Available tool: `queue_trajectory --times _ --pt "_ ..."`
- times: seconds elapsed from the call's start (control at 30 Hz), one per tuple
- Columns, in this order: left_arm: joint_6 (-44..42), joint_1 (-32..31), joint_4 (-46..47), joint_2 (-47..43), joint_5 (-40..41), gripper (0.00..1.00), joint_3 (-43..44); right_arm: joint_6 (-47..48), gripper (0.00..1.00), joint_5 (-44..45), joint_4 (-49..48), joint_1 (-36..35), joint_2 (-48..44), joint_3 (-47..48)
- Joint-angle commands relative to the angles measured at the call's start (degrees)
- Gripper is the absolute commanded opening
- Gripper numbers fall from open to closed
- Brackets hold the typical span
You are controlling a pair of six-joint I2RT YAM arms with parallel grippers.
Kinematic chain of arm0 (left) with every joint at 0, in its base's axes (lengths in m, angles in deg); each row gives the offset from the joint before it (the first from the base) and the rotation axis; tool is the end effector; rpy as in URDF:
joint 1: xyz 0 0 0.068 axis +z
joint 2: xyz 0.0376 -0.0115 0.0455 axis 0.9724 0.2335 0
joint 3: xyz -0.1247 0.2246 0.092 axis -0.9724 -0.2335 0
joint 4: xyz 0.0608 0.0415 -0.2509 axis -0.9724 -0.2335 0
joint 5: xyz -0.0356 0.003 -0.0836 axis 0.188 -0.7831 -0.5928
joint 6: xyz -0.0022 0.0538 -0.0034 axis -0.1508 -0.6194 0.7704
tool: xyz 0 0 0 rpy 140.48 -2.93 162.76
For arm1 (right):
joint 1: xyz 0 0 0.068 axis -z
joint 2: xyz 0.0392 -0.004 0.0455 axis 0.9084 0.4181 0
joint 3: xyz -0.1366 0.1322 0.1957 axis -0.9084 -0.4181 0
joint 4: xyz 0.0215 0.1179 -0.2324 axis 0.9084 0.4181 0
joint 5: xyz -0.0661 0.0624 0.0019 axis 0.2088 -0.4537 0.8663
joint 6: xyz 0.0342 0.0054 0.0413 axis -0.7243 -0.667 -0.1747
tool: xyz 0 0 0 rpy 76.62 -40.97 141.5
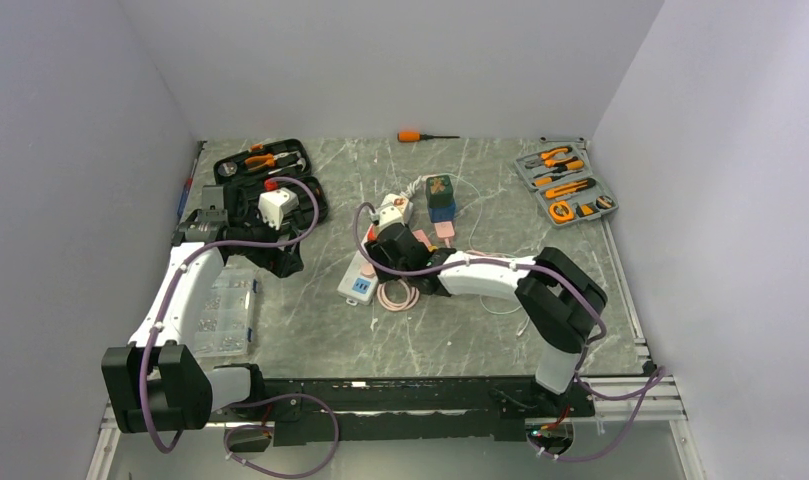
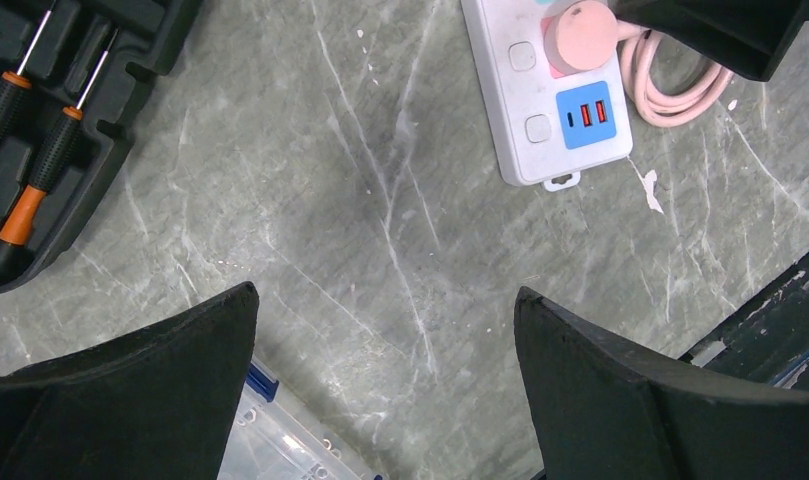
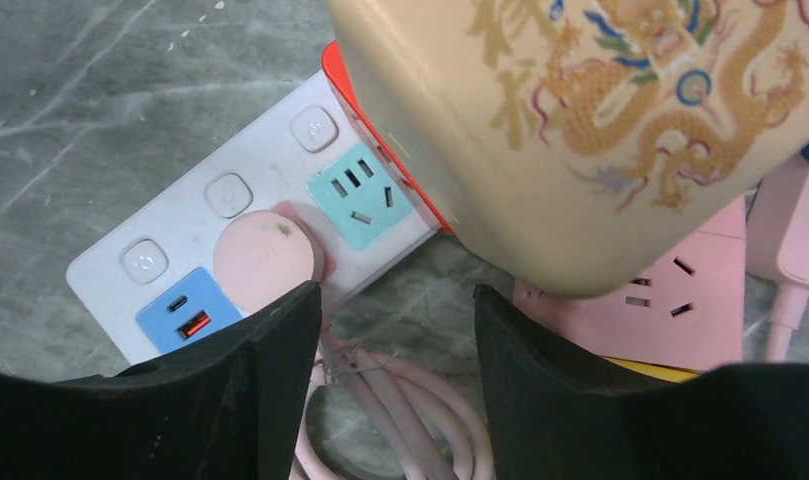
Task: Pull the plug off the socket
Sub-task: Move the socket to the center of the board.
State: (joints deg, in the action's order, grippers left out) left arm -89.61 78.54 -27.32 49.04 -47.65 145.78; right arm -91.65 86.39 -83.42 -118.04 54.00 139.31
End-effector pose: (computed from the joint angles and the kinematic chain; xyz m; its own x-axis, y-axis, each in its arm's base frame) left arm 0.2370 -0.0097 0.2765 -0.6461 0.3514 -0.6776 0.5877 0.7955 -0.1478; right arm 0.2377 0.2955 0.1839 -0.5485 -0.3115 -0.7760 -0.5049 0.8631 0.0103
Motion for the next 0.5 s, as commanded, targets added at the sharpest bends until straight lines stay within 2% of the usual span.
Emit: queue_trajectory --times 0.0,0.1,0.33,0.47 --pt "0.12 -0.11 1.11 -1.64 -0.57 0.99 0.38 -3.0 0.59 -4.71 -2.62 -0.32 -2.58 -4.35" --pt "0.31 -0.1 1.1 -1.7 -0.61 0.99 0.7 -4.81 0.54 -5.92 -3.67 -0.4 -2.77 -6.89" --pt "0.88 -0.04 0.94 -1.72 -0.57 0.99 0.97 -7.81 0.32 -7.65 -5.43 -1.02 -4.48 -11.31" --pt "1.08 -0.11 1.15 -2.31 -0.56 0.99 0.41 -9.15 0.31 -7.41 -4.47 -1.66 -7.2 -13.78"
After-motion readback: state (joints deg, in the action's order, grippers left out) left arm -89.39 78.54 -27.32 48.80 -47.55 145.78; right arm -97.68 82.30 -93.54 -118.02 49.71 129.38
